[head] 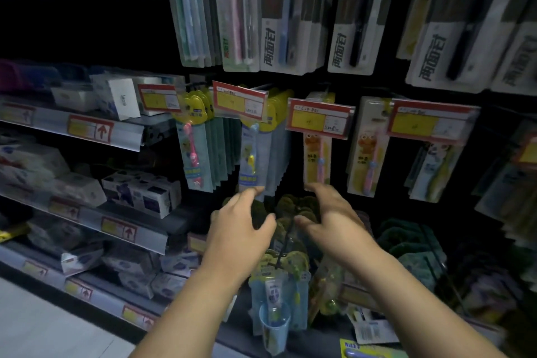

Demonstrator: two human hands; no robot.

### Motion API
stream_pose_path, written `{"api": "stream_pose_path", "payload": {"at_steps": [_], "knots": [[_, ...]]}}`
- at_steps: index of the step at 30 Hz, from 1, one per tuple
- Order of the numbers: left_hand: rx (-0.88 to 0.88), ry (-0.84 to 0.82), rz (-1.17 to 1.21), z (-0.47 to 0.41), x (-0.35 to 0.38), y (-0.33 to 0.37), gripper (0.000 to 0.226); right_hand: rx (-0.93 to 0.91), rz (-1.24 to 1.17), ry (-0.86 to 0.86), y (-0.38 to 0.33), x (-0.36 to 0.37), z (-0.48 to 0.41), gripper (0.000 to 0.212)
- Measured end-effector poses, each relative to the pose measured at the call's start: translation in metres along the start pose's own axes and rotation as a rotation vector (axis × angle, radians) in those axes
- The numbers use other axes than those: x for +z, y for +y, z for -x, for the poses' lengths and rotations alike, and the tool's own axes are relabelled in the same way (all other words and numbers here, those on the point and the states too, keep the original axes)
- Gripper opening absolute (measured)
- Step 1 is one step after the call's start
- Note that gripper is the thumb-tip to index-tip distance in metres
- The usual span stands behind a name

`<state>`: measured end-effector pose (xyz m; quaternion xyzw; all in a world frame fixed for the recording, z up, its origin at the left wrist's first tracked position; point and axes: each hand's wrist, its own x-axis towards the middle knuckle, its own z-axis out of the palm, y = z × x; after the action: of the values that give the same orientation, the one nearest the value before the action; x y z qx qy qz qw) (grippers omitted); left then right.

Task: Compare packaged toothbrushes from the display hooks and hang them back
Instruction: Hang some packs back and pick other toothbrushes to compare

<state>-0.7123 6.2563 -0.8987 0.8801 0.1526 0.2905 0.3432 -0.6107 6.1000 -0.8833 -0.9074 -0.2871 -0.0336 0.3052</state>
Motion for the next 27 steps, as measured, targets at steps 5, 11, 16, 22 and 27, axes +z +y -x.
{"api": "stream_pose_path", "payload": {"at_steps": [5,11,16,22,27], "knots": [[0.117,-0.086,-0.149,0.003,0.019,0.038,0.06,-0.032,0.159,0.012,0.026,-0.038,0.024,0.074],[0.254,-0.194,-0.261,0.013,0.062,0.079,0.071,0.014,0.279,0.058,0.065,-0.098,0.056,0.074],[0.293,-0.264,-0.238,0.021,0.097,0.116,0.075,0.12,0.303,0.133,0.099,-0.145,0.084,0.073],[0.355,-0.3,-0.141,0.041,0.13,0.157,0.077,0.189,0.298,0.186,0.131,-0.186,0.119,0.066],[0.347,-0.372,-0.126,0.053,0.155,0.175,0.077,0.164,0.231,0.244,0.159,-0.202,0.142,0.041]]}}
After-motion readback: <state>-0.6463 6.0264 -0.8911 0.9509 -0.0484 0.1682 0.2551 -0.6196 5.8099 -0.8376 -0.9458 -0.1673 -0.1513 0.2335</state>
